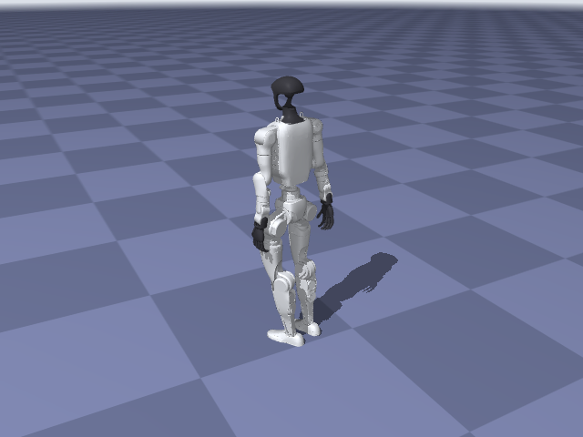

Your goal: In place motions

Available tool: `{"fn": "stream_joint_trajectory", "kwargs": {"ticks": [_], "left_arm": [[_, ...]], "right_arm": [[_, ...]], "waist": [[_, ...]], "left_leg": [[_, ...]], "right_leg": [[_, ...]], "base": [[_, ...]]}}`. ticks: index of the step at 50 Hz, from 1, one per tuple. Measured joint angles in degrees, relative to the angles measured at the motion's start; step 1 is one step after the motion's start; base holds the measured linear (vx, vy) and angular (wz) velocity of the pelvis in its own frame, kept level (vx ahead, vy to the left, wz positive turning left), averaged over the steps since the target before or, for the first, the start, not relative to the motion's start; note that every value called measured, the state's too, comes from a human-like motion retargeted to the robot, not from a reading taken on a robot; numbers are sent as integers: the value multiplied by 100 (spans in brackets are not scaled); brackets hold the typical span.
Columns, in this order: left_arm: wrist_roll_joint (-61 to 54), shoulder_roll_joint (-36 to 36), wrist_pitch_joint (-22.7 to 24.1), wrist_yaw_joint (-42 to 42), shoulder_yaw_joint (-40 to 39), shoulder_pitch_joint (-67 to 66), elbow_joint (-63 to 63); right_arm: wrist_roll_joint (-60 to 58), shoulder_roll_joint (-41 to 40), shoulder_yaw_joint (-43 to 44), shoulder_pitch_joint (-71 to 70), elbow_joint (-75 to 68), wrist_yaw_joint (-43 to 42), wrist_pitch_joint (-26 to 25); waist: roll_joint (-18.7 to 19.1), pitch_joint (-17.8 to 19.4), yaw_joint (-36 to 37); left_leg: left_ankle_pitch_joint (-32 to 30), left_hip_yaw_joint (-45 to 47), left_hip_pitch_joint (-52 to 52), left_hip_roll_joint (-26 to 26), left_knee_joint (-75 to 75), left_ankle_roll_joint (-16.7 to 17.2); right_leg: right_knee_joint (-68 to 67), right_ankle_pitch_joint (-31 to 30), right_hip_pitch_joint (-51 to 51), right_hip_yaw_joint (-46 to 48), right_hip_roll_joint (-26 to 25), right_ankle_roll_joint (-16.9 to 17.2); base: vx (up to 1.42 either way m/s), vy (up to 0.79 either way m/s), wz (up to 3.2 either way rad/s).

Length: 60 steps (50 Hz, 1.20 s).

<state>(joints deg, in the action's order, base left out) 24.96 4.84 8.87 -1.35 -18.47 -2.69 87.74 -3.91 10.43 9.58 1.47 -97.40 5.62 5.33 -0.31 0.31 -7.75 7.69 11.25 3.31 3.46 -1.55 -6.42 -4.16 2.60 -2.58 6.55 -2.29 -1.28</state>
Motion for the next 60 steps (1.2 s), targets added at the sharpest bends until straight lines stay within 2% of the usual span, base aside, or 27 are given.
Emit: {"fn": "stream_joint_trajectory", "kwargs": {"ticks": [6, 8, 11, 13, 14, 15, 18, 20, 25, 31, 35, 40, 42, 43, 45, 47, 50, 55, 60], "left_arm": [[-284, -185, 114, 10, -561, -582, -127], [-612, -290, 157, 132, -858, -869, -41], [-967, -327, 119, 392, -1116, -1198, 141], [-927, -260, 113, 387, -1121, -1428, 246], [-852, -205, 111, 339, -1059, -1562, 299], [-763, -145, 104, 281, -980, -1699, 355], [-318, 23, -35, 163, -880, -1971, 641], [-128, 93, -152, 196, -900, -2143, 757], [-403, -48, -252, 418, -1267, -2386, 695], [-935, -135, -177, 625, -1508, -2188, 591], [-936, -180, -133, 765, -1489, -2053, 420], [-841, -185, -31, 922, -1423, -1912, 160], [-777, -168, -21, 997, -1444, -1838, 95], [-753, -159, -11, 1021, -1446, -1814, 64], [-718, -131, -1, 1056, -1423, -1759, 15], [-689, -99, -14, 1037, -1400, -1686, -14], [-641, -47, -23, 969, -1427, -1452, -40], [-459, 248, 217, 727, -999, -1033, 37], [-26, 426, 166, 469, -765, -832, 343]], "right_arm": [[587, -153, -246, -439, 0, -156, -27], [803, -223, -369, -726, 0, -115, -37], [1082, -353, -533, -1465, 0, -18, -69], [1084, -458, -468, -2022, 0, -32, 66], [1047, -491, -426, -2268, 46, -18, 90], [1001, -514, -384, -2500, 114, 7, 84], [760, -634, -76, -3059, 440, -174, 98], [775, -697, -32, -3370, 650, -253, 189], [475, -542, -78, -4005, 595, -208, 296], [201, -445, -174, -3913, 360, -423, 281], [388, -447, -174, -3551, 215, -360, 331], [361, -497, -349, -3134, 0, -354, 362], [411, -535, -394, -2966, 0, -318, 300], [452, -560, -405, -2887, 0, -298, 274], [537, -603, -421, -2755, 0, -269, 231], [600, -627, -459, -2667, 0, -248, 227], [606, -661, -514, -2648, 0, -223, 282], [522, -580, -529, -2634, 226, -38, 313], [357, -619, -574, -2117, 625, 171, 364]], "waist": [[25, -31, 24], [4, 1, 63], [-134, 229, 86], [-228, 422, 244], [-265, 488, 329], [-297, 538, 407], [-192, 656, 733], [-181, 787, 995], [-216, 823, 1367], [-319, 693, 1291], [-362, 380, 1009], [-296, 42, 719], [-161, -42, 635], [-122, -106, 585], [-47, -195, 474], [-32, -267, 360], [-103, -254, 252], [-210, 88, 690], [-234, 5, 827]], "left_leg": [[423, 47, -221, -117, -762, -2], [336, 251, -444, -169, -1354, -26], [-613, 554, -1275, -510, -3097, -51], [-1485, 430, -2091, -621, -4385, -404], [-1636, 278, -2511, -562, -4965, -594], [-1640, 101, -2937, -466, -5534, -762], [-689, 432, -3777, -1338, -6939, -855], [-332, 384, -4242, -1691, -7689, -858], [-216, 557, -4973, -1540, -8189, -858], [-384, 884, -4407, -1216, -7159, -856], [-676, 994, -3574, -803, -5709, -836], [-1139, 516, -2241, -295, -3418, -606], [-866, 70, -1657, -118, -2425, -95], [-412, 41, -1385, -116, -2012, 81], [169, 303, -934, -196, -1261, 229], [38, 290, -731, -107, -748, 160], [-201, -35, -737, 6, -486, 327], [-248, 177, -497, 121, -291, 183], [-269, 126, -413, 241, -124, 60]], "right_leg": [[-11, 71, -72, 33, 56, 23], [-33, 73, -123, -23, 102, 35], [-84, 92, -213, 47, 305, 83], [-105, 107, -263, -10, 383, 114], [-104, 103, -289, -11, 404, 105], [-97, 96, -313, 13, 422, 87], [-105, 90, -348, 27, 128, -129], [-141, 91, -419, -88, -81, -318], [-128, 64, -421, -205, -34, -367], [-115, 122, -447, -4, 192, -195], [-83, 175, -358, 221, 414, 5], [-16, 230, -316, 295, 384, 135], [6, 245, -323, 306, 215, 146], [6, 254, -302, 323, 163, 156], [15, 261, -290, 357, 67, 180], [25, 251, -275, 410, 53, 212], [6, 209, -213, 522, 141, 262], [-25, 103, -297, 423, 259, 312], [-72, 21, -283, 271, 335, 445]], "base": [[2, -4, 5], [3, -3, -5], [-13, -6, 7], [-21, -13, -4], [-12, -11, -5], [-11, -10, 13], [-8, -20, -22], [2, -28, -69], [-4, 2, -25], [2, 9, 39], [8, 16, 61], [14, 9, 20], [16, 9, 8], [16, 8, 16], [17, 9, 25], [14, 12, 44], [1, 12, 27], [0, 11, -35], [13, 16, -37]]}}
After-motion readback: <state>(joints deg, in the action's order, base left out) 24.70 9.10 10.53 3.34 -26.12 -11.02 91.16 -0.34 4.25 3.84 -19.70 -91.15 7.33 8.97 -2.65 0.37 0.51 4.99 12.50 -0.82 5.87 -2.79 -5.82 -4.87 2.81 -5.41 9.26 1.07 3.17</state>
